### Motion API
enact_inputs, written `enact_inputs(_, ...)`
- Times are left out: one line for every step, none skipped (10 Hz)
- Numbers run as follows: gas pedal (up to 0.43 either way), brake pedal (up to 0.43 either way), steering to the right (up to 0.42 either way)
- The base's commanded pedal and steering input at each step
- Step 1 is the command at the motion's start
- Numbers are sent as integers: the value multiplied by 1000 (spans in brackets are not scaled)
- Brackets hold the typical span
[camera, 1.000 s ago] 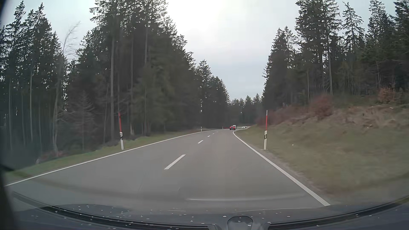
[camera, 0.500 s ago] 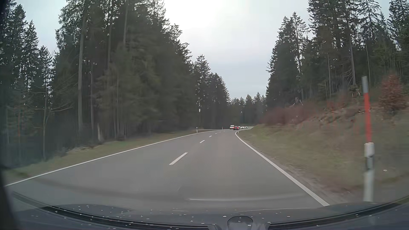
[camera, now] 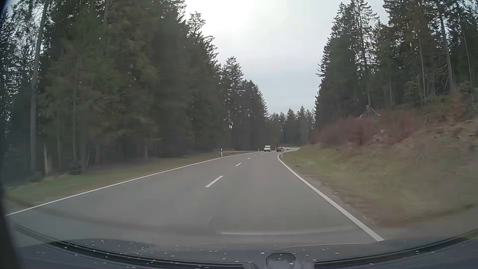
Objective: Follow the waypoints while adhering to traffic rules and regulations
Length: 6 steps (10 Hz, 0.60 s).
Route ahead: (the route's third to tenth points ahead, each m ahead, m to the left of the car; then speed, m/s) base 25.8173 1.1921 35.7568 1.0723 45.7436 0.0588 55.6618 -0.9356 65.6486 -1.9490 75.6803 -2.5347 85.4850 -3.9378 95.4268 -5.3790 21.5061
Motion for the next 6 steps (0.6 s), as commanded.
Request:
enact_inputs(39,0,2)
enact_inputs(39,0,3)
enact_inputs(39,0,4)
enact_inputs(39,0,4)
enact_inputs(39,0,5)
enact_inputs(39,0,5)
